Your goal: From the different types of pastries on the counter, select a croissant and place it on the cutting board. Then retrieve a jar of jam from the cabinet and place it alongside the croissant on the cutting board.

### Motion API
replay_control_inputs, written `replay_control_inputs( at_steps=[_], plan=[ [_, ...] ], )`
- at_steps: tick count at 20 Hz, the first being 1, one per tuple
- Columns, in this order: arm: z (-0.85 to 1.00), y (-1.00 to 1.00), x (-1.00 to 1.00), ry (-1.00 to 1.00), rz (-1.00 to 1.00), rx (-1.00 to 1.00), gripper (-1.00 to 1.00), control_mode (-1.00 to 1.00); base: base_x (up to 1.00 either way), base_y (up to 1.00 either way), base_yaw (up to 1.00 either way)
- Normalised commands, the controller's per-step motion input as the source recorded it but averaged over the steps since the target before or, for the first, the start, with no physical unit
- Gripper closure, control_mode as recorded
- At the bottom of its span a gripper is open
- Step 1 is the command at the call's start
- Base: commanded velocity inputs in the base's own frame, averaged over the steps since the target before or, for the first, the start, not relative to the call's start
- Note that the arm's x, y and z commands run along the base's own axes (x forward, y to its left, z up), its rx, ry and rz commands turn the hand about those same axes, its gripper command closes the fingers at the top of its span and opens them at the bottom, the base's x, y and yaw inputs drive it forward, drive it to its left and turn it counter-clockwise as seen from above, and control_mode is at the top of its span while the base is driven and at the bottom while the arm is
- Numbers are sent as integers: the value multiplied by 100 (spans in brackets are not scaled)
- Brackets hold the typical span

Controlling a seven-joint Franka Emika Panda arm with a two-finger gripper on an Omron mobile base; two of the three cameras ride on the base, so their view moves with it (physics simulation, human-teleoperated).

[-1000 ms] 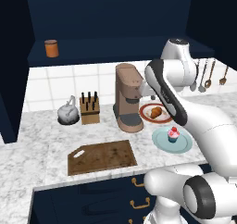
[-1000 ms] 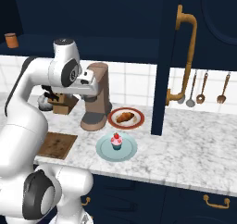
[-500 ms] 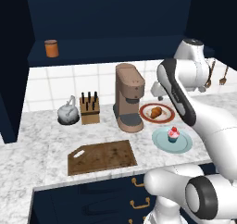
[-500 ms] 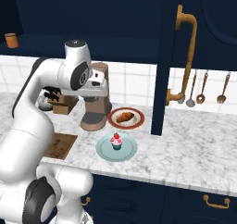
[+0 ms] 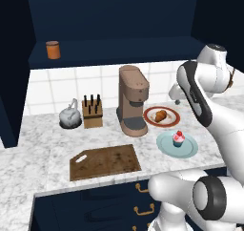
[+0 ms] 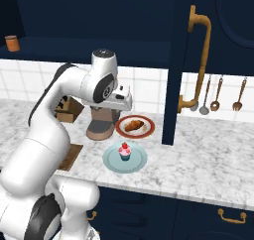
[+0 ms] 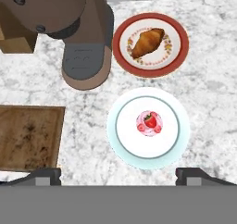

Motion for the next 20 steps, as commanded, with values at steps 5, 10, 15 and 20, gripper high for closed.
replay_control_inputs(
  at_steps=[5, 10, 15, 20],
  plan=[
    [-36, -10, 27, -3, 1, 1, -100, -100, 0, 0, 0],
    [-37, -42, 46, 4, -4, 15, -100, -100, 0, 0, 0],
    [-20, -31, 42, 7, -13, 15, -100, -100, 0, 0, 0],
    [-8, 0, 42, 9, -16, 4, -100, -100, 0, 0, 0]
  ],
)
